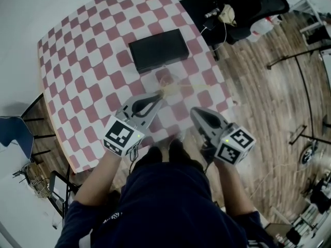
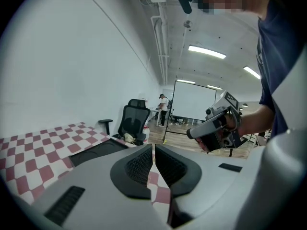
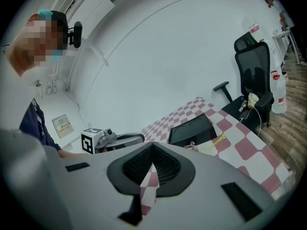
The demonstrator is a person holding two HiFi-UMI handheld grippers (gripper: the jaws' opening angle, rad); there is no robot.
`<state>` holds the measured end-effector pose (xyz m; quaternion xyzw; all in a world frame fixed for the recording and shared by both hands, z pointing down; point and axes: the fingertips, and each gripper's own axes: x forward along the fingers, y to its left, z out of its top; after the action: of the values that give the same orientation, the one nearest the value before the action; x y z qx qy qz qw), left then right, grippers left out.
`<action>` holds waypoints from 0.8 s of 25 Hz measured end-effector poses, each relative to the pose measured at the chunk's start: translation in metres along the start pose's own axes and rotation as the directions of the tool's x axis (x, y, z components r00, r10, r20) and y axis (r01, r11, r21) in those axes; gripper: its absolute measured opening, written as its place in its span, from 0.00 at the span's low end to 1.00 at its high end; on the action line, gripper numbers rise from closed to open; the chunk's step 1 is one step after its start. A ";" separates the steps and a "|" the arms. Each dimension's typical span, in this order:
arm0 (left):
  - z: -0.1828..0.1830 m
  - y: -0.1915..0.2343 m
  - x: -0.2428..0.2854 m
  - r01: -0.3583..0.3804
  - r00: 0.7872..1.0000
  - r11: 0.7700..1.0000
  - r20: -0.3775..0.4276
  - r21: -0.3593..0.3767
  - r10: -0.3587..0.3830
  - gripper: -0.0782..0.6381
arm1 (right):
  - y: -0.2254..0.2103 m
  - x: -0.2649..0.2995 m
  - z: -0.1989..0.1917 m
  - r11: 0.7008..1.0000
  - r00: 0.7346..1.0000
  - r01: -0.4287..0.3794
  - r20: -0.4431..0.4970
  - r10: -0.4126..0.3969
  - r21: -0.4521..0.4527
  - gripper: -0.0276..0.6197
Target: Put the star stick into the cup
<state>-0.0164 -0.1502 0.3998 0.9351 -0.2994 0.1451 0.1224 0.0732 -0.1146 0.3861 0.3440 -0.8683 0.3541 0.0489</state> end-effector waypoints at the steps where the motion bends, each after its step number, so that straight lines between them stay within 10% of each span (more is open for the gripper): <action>1: 0.001 0.000 -0.005 0.001 1.000 1.000 0.005 -0.004 -0.001 0.17 | 0.004 0.001 0.001 1.000 1.000 0.000 0.003 0.000 -0.008 0.07; 20: 0.021 -0.008 -0.061 0.041 0.997 0.999 0.068 0.023 -0.042 0.16 | 0.058 -0.001 0.012 0.993 0.997 0.033 0.076 -0.025 -0.114 0.07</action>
<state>-0.0551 -0.1186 0.3577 0.9468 -0.2823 0.1135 0.1050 0.0393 -0.0919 0.3427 0.3662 -0.8834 0.2896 0.0413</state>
